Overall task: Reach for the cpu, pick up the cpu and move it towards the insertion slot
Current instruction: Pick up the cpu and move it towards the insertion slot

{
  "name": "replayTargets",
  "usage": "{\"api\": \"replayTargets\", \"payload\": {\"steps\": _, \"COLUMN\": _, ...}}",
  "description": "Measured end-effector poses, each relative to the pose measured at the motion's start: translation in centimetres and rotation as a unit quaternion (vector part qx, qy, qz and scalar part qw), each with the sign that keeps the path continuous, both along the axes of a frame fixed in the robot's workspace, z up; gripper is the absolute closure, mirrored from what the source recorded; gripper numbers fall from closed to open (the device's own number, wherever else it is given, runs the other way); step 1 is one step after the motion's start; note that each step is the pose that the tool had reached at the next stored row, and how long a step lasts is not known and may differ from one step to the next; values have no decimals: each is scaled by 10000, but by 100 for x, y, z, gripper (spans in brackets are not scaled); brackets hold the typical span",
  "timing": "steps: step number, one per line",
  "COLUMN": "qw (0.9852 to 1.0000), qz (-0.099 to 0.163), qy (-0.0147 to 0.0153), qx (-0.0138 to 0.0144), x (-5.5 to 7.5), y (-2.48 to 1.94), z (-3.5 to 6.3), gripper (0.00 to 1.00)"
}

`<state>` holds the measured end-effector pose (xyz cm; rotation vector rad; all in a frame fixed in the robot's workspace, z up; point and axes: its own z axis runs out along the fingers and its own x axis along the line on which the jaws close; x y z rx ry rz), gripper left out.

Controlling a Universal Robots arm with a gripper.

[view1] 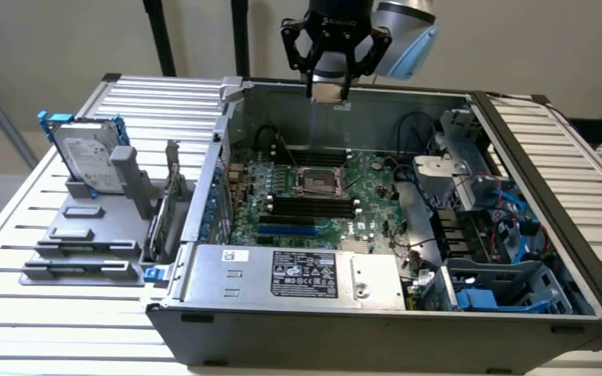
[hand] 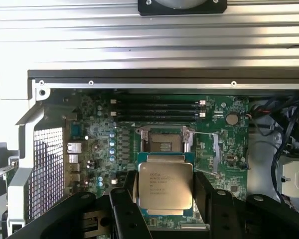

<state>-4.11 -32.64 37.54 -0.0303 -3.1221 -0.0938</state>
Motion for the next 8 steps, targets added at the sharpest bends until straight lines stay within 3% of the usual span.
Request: {"api": "replayTargets", "payload": {"steps": 8, "qw": 10000, "qz": 0, "qy": -1, "qx": 0, "x": 0, "y": 2, "z": 0, "gripper": 45}}
